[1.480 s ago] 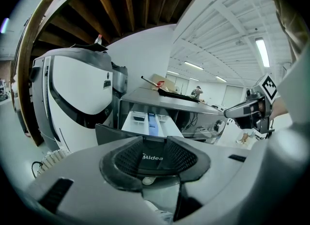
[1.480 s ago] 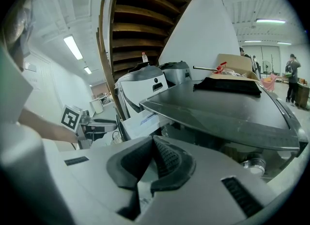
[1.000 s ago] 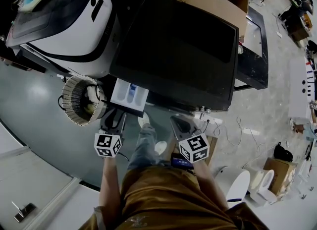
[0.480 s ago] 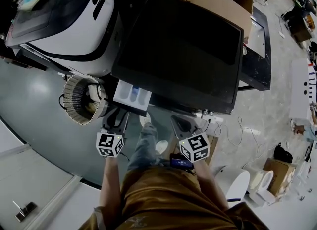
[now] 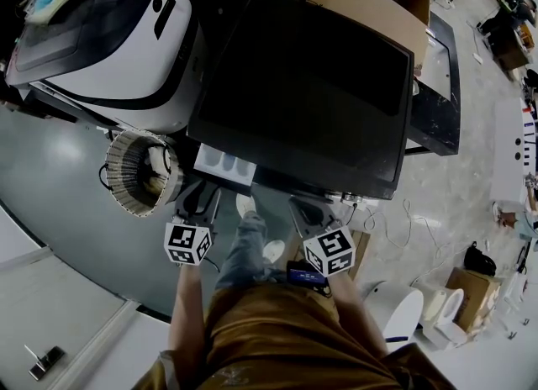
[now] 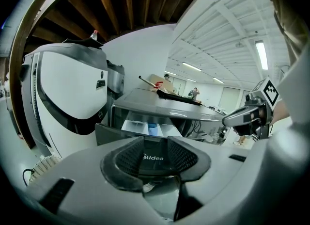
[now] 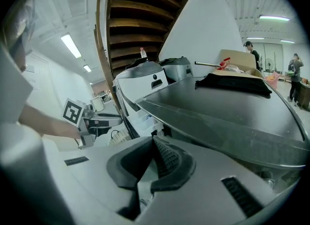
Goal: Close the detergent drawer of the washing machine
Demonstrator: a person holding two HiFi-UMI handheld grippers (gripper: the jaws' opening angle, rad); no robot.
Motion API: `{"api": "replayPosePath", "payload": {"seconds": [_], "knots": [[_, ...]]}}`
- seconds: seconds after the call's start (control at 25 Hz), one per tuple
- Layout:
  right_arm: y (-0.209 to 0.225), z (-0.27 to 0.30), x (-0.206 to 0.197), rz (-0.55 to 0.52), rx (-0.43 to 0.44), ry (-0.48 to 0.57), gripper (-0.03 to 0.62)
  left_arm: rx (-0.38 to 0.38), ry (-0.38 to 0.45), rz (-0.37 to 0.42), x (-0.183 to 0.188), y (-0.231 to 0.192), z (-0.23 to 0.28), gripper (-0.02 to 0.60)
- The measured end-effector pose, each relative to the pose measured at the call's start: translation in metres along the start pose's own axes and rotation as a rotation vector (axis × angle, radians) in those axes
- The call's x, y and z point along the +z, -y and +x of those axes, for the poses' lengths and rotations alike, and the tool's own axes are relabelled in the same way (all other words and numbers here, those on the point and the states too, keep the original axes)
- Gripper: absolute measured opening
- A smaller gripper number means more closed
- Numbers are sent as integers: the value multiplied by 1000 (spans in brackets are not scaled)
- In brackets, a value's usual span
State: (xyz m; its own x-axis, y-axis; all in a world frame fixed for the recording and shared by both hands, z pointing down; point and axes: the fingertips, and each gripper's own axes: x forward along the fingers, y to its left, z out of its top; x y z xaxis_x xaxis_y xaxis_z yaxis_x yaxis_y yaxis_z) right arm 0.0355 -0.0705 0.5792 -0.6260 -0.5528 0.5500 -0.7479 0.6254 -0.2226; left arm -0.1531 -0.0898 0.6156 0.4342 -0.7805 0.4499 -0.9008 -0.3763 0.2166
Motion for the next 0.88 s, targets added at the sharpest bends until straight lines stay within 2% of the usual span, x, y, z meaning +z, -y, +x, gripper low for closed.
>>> {"api": "replayPosePath", "payload": {"seconds": [0.88], "knots": [[14, 3, 10, -19, -22, -3, 12, -3, 6, 0, 17, -7, 32, 164]]}}
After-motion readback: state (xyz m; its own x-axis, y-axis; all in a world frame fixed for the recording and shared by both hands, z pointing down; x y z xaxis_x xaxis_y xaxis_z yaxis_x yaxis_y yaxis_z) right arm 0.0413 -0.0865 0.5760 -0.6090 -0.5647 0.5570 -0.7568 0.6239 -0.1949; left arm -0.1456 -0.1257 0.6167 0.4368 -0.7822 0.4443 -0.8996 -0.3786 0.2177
